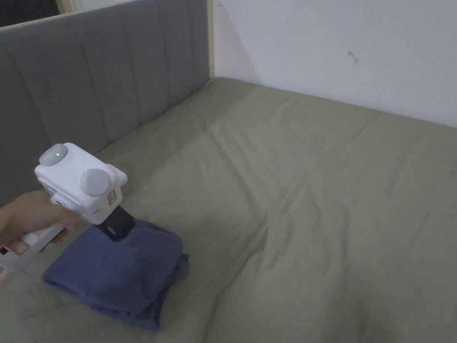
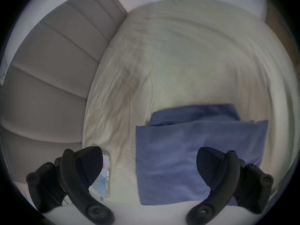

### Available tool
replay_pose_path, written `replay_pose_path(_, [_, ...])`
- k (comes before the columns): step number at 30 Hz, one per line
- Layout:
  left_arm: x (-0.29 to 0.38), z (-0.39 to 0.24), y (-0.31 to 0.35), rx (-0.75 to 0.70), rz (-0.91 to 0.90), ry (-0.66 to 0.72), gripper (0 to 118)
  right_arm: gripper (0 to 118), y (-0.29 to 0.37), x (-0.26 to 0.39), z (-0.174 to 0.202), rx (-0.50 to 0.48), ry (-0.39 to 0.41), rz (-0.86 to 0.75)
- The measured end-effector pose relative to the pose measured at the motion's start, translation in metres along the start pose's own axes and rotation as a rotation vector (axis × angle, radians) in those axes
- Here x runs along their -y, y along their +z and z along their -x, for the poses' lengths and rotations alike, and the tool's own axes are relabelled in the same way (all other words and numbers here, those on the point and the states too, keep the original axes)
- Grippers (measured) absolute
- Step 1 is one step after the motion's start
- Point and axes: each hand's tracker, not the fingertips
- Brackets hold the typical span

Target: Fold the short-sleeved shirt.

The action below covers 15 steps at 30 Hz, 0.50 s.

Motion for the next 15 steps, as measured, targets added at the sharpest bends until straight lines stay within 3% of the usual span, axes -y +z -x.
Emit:
replay_pose_path(3, [0.007, 0.001, 0.017, 0.121, -0.022, 0.152, 114, 0, -0.002, 0.008, -0.003, -0.013, -0.015, 0.035])
replay_pose_path(5, [0.017, -0.008, 0.034, 0.162, -0.065, 0.181, 109, 0, 0.002, 0.01, -0.005, -0.02, -0.026, 0.045])
replay_pose_path(6, [0.02, -0.014, 0.043, 0.186, -0.092, 0.188, 95, 0, 0.004, 0.011, -0.006, -0.021, -0.031, 0.048])
replay_pose_path(7, [0.026, -0.022, 0.056, 0.181, -0.127, 0.2, 62, 0, 0.006, 0.011, -0.008, -0.026, -0.036, 0.049])
replay_pose_path(8, [0.034, -0.031, 0.069, 0.162, -0.183, 0.23, 40, 0, 0.006, 0.01, -0.01, -0.032, -0.035, 0.059])
replay_pose_path(11, [0.068, -0.068, 0.104, 0.176, -0.372, 0.38, 0, 0, 0.008, 0.009, -0.017, -0.074, -0.05, 0.08])
replay_pose_path(13, [0.091, -0.098, 0.128, 0.254, -0.43, 0.444, 0, 0, 0.013, 0.007, -0.022, -0.071, -0.064, 0.08])
replay_pose_path(15, [0.107, -0.131, 0.149, 0.35, -0.473, 0.409, 0, 0, 0.021, 0.01, -0.032, -0.063, -0.065, 0.08])
